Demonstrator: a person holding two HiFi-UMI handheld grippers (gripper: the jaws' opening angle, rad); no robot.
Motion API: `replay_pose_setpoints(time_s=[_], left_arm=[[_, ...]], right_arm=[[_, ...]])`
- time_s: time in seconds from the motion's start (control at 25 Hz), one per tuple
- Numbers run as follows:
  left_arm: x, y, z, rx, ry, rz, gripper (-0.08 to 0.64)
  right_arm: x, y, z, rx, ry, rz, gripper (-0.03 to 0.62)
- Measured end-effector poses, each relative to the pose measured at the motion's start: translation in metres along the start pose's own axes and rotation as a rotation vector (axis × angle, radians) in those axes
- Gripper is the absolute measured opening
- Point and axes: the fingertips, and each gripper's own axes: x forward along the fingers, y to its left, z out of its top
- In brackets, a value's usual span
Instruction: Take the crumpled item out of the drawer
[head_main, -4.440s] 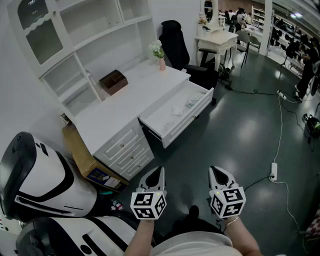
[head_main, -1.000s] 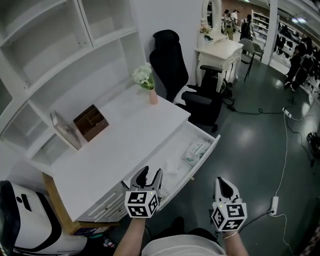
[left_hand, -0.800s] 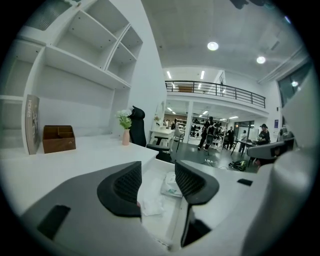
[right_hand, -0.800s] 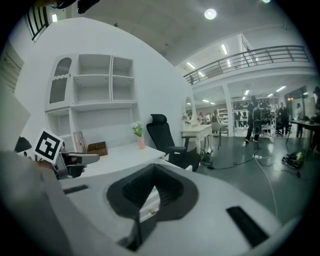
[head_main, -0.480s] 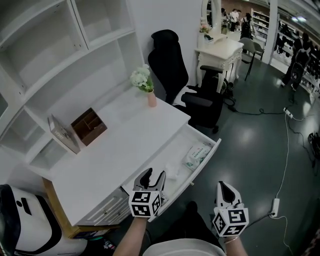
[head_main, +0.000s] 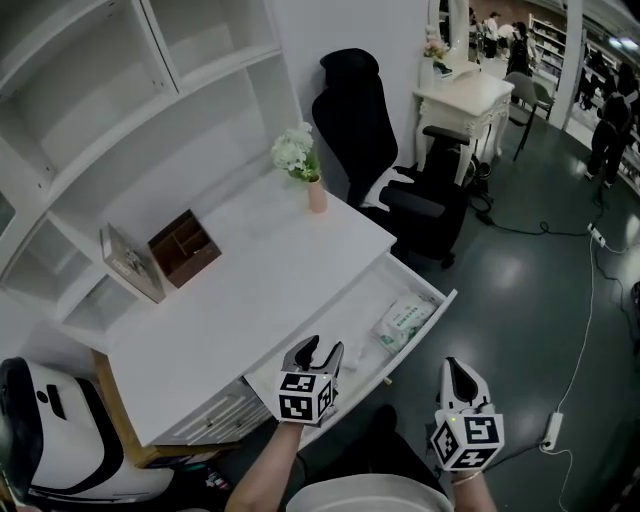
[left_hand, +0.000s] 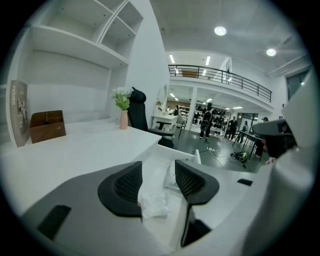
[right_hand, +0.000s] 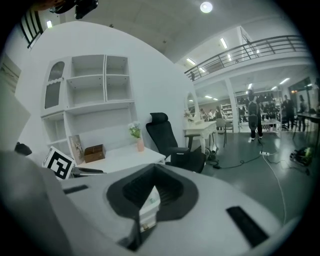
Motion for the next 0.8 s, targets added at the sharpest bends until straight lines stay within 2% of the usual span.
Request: replay_pose_setpoints(time_s=[0.44,0.8], left_arm=[[0.068,0.016,-0.056,0.056,0.206,0.04,0.193],[0.1,0.029,-0.106,0.029,0.364,0.051,0.193]], right_arm=[[0.044,-0.023,0.001,0.001,0.055,0.017,0.002],[0.065,-0.035,-0.002,-0.004,0.094,0.018,0.002]])
